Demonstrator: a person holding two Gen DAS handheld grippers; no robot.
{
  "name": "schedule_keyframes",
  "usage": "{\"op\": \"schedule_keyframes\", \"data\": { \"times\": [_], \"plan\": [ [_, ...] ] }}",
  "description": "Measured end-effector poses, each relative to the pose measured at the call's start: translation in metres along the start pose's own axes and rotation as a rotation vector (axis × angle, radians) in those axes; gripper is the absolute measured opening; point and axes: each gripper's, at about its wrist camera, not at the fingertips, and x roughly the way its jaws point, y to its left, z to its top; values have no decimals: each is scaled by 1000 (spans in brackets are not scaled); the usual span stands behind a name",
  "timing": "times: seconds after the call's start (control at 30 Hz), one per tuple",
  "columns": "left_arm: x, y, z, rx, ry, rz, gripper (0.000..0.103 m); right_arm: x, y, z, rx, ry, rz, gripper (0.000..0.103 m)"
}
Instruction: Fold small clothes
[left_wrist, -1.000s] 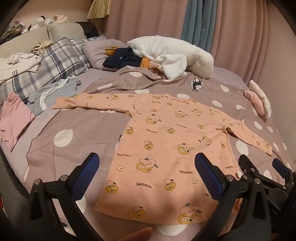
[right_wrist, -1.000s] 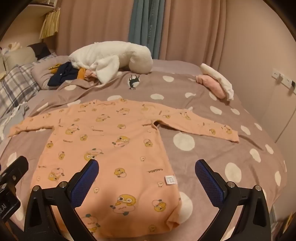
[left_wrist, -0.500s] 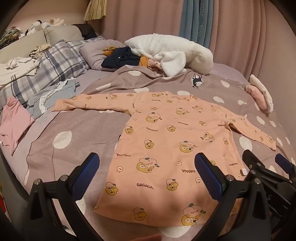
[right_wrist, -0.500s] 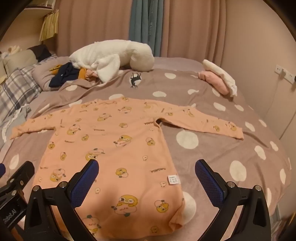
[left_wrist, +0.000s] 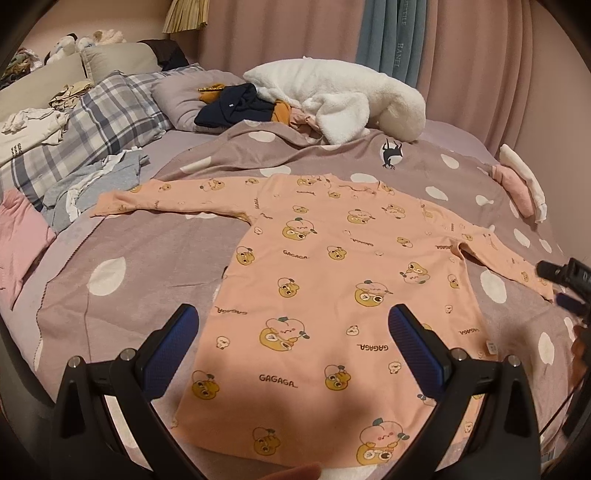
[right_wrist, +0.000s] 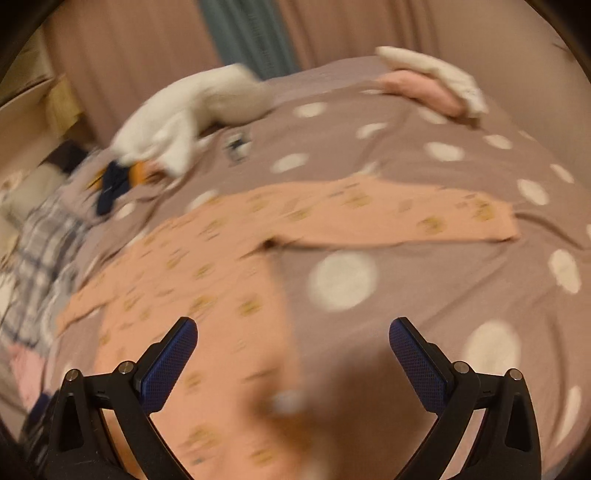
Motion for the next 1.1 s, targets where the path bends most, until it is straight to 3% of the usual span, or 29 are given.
{"op": "schedule_keyframes", "data": {
  "times": [0.07, 0.27, 0.63, 0.8, 1.1],
  "plan": [
    [4, -4, 1, 6, 0, 7, 103, 2, -23, 11, 15, -2, -57, 103],
    [10, -13, 1, 27, 2, 20, 103, -14, -61, 23, 87, -36, -67, 103],
    [-8, -13, 0, 15, -29, 4, 103, -42, -16, -5, -14, -85, -137, 103],
    [-19, -12, -2, 0, -57, -49, 103, -55, 7, -18, -112, -126, -172, 103],
    [-30, -12, -3, -1, -86, -62, 103, -59, 22, -30, -58, -150, -63, 103]
  ]
}}
